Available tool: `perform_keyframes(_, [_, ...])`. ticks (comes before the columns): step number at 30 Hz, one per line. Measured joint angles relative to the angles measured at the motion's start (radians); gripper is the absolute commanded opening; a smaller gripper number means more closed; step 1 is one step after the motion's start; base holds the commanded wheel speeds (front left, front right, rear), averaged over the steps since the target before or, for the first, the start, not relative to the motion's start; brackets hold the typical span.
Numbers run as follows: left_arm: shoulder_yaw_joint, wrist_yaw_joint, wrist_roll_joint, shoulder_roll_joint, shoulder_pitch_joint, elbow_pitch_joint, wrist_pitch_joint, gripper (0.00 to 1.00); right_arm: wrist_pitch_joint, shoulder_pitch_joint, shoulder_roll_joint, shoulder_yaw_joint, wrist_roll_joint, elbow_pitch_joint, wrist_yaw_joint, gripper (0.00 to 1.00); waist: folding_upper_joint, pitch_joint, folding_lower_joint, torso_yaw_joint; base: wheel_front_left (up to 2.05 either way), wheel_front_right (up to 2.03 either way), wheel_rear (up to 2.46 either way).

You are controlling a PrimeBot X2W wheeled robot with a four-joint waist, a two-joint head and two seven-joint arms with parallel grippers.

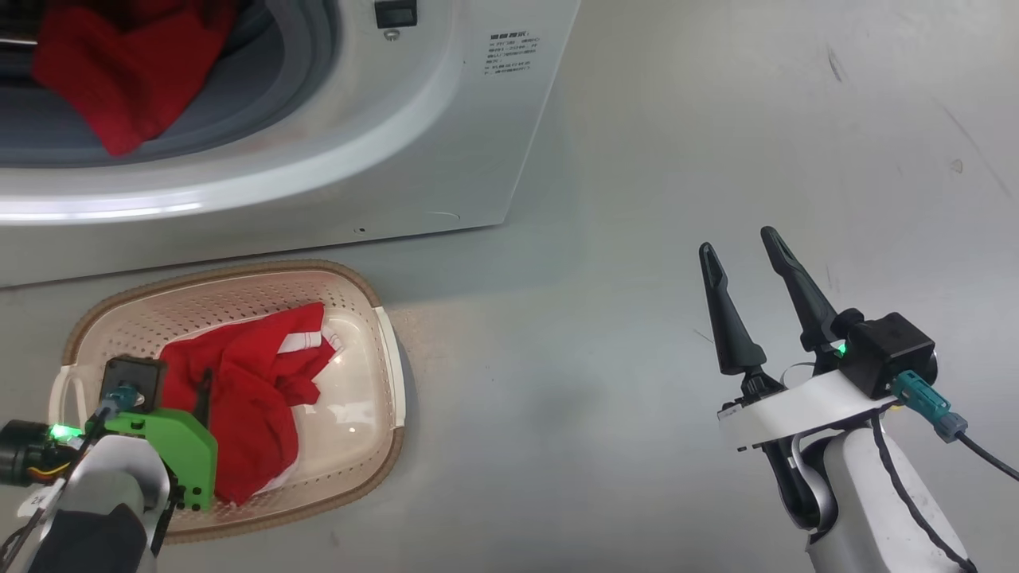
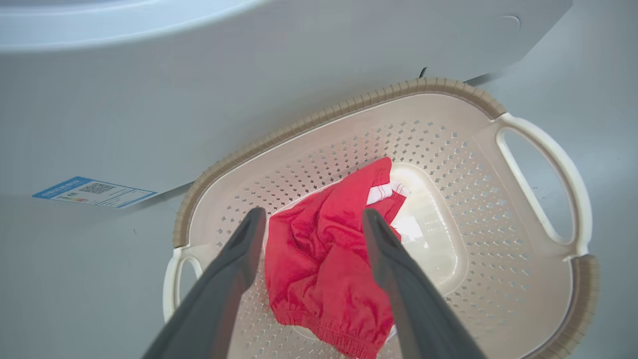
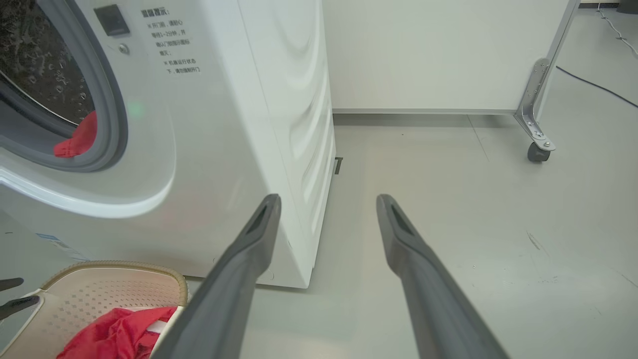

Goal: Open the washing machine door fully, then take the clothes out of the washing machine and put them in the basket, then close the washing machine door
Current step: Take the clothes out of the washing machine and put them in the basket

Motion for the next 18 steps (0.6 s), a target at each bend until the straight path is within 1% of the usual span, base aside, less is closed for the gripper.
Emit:
perform_keyframes(5, [0.009, 0.0, -0.01, -0.012, -0.009, -0.003, -0.058, 1.0, 0.0, -0.004, 0.0, -0.007, 0.0, 0.009, 0.0, 1.0, 0.0, -0.037, 0.0, 0.011, 0.0, 0.0, 0.0])
perform_keyframes(9, [0.023, 0.0, -0.028, -0.033, -0.014, -0.008, -0.081, 1.0, 0.0, -0.004, 0.0, -0.012, 0.002, 0.022, 0.0, 1.0, 0.0, -0.072, 0.0, 0.023, 0.0, 0.0, 0.0])
perform_keyframes(12, [0.022, -0.005, -0.03, -0.041, -0.014, -0.03, -0.092, 1.0, 0.0, -0.002, 0.0, -0.016, 0.005, 0.031, 0.0, 1.0, 0.0, -0.102, 0.0, 0.034, 0.0, 0.0, 0.0])
perform_keyframes(18, [0.014, -0.012, -0.041, -0.075, -0.015, -0.079, -0.1, 1.0, 0.0, 0.014, 0.0, -0.031, 0.01, 0.045, 0.001, 1.0, 0.0, -0.165, 0.0, 0.059, 0.0, 0.0, 0.0])
